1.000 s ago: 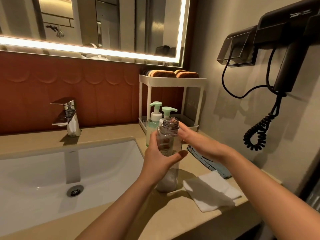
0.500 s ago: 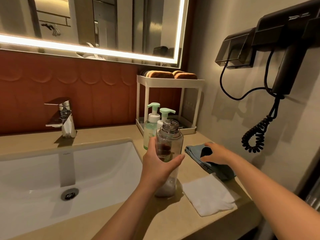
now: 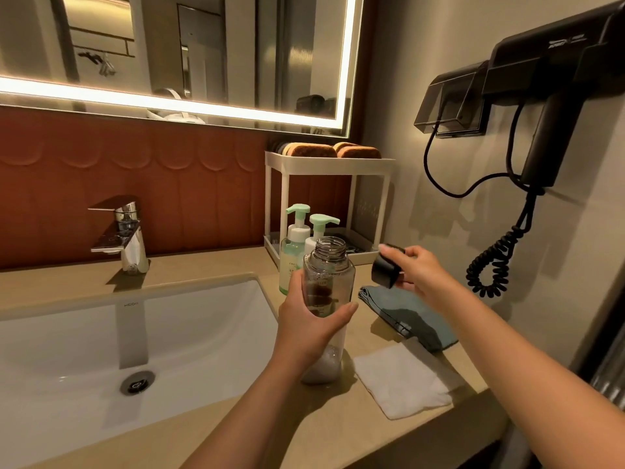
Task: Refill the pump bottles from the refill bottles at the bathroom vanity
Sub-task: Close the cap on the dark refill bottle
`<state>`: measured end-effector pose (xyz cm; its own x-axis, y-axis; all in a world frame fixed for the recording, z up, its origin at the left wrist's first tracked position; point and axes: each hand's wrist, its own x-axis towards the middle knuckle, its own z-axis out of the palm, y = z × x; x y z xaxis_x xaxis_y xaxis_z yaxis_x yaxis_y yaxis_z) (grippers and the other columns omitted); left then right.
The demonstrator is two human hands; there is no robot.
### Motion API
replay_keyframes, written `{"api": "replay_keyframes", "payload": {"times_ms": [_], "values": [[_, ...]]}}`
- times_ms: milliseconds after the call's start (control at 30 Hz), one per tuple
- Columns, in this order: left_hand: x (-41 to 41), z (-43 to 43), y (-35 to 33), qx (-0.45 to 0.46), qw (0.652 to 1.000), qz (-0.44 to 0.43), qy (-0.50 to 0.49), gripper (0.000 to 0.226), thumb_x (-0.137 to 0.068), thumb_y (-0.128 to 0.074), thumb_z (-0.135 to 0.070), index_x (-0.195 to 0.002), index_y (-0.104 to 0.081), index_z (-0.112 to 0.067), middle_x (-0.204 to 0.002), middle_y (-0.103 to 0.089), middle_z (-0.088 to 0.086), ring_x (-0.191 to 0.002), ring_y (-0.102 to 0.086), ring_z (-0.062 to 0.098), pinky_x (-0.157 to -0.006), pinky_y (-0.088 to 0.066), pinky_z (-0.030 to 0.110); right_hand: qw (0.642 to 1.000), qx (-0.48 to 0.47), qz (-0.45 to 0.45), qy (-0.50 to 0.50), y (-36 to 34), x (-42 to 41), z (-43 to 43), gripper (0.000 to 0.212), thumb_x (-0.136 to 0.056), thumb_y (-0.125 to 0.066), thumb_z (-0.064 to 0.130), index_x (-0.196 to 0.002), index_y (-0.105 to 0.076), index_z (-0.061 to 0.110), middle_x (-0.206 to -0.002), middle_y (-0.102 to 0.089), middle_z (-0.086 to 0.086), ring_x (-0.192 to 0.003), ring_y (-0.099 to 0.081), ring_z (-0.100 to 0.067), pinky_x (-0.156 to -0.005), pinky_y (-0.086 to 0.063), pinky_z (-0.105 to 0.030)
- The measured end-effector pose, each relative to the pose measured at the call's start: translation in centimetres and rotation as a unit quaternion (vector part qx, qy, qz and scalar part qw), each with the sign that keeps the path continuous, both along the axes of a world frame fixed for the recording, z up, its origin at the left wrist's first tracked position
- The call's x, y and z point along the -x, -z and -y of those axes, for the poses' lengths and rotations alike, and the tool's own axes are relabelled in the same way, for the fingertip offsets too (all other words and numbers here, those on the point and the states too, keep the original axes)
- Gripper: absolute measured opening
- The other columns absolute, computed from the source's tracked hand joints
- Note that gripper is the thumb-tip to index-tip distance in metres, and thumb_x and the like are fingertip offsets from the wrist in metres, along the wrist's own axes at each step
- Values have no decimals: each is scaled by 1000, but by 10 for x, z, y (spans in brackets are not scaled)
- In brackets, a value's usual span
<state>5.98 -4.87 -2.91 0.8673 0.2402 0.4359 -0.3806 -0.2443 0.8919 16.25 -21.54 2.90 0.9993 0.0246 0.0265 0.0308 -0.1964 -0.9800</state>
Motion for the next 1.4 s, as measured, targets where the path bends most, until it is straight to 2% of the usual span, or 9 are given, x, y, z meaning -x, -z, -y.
{"api": "replay_keyframes", "payload": {"times_ms": [233,367,500,700,800,900,1067,1233,1400], "values": [[2,1,-1,7,1000,-5,4,73,-69,-80,-31,-120,-29,-43,-115,-47,-19,-109,-47,5,-85,-42,20,943,-317,-62,-77,-38,56,-26,27,-84,-61,40,-97,-52,17,-101,-58,-17,-100,-58,-29,-98,-46,-45],[7,1,-2,3,1000,5,10,59,-68,-81,-30,-105,-39,-48,-104,-51,-28,-95,-53,-8,-72,-42,6,926,-362,-25,-99,-46,71,-38,19,-86,-60,33,-94,-53,16,-103,-56,-15,-104,-55,-28,-98,-46,-41],[13,2,-2,5,1000,6,11,59,-69,-81,-29,-104,-39,-49,-103,-51,-30,-92,-52,-13,-69,-43,5,930,-348,35,-116,-43,76,-48,21,-86,-61,27,-98,-55,12,-101,-60,-11,-99,-59,-23,-89,-51,-31],[15,3,-5,7,1000,-5,15,62,-72,-80,-26,-109,-35,-47,-104,-50,-27,-92,-51,-9,-68,-41,6,968,-121,170,-140,-38,78,-54,26,-76,-71,26,-90,-52,15,-100,-61,-11,-94,-59,-22,-76,-49,-28],[13,3,-4,10,1000,-15,16,65,-71,-80,-27,-112,-34,-48,-108,-51,-22,-95,-53,-3,-75,-41,9,960,5,211,-183,-55,81,-51,30,-78,-70,23,-104,-55,20,-106,-61,-3,-99,-60,-16,-72,-50,-21],[12,2,-2,15,999,-25,12,73,-70,-80,-28,-125,-33,-40,-115,-51,-15,-105,-51,6,-84,-44,21,944,91,222,-225,-69,83,-48,39,-79,-70,23,-115,-56,22,-107,-60,5,-100,-58,-10,-71,-50,-18],[12,3,-3,18,999,-21,18,70,-69,-81,-33,-121,-35,-39,-112,-51,-17,-98,-50,-1,-75,-41,10,921,185,206,-275,-77,84,-46,45,-80,-69,24,-122,-53,27,-109,-54,12,-100,-54,-7,-75,-49,-18],[12,3,-3,17,999,-24,27,70,-69,-79,-34,-120,-33,-40,-111,-50,-21,-101,-47,0,-81,-44,15,863,349,208,-301,-91,83,-46,54,-81,-66,34,-132,-47,30,-127,-45,5,-115,-43,-13,-92,-45,-29],[12,2,-2,18,999,-23,26,69,-69,-79,-34,-121,-34,-38,-108,-49,-22,-104,-49,2,-78,-42,13,802,478,271,-235,-103,90,-59,60,-76,-68,47,-128,-53,23,-114,-52,3,-102,-49,-12,-70,-44,-16]]}}
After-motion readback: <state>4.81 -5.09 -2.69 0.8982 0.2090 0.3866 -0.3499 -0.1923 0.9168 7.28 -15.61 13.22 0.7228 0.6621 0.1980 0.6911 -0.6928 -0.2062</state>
